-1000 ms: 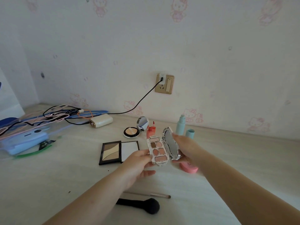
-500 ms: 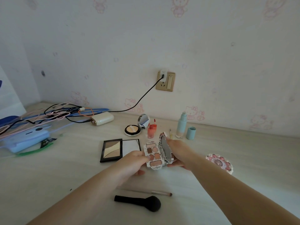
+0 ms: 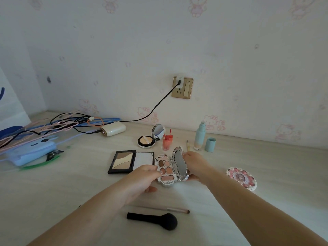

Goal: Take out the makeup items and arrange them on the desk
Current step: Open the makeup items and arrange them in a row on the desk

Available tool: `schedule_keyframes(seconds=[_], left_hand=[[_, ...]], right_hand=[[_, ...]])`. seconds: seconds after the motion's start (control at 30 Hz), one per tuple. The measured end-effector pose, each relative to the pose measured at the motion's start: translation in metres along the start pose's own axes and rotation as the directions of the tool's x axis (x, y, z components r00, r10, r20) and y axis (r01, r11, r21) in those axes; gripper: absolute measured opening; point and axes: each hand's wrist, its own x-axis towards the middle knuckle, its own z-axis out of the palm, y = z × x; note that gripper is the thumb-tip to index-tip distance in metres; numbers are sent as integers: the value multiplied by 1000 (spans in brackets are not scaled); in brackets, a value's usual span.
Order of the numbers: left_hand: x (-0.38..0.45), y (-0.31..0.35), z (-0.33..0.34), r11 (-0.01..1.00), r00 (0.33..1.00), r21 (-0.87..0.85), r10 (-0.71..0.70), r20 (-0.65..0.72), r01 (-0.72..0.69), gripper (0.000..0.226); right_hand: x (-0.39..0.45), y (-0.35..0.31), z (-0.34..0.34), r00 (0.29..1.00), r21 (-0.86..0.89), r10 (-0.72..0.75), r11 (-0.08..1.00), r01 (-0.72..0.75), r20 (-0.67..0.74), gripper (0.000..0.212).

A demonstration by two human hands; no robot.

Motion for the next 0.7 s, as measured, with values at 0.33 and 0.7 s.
schedule_keyframes(seconds=[0.33, 0.7], left_hand=[[-2, 1, -8, 1000, 998, -17, -1, -61, 0, 58], [-18, 12, -8, 988, 993, 132, 95, -72, -85, 38]], right_hand=[[-2, -7, 10, 998, -33, -66, 997, 66, 9, 37], [-11, -7, -6, 997, 109, -78, 991, 77, 6, 37]])
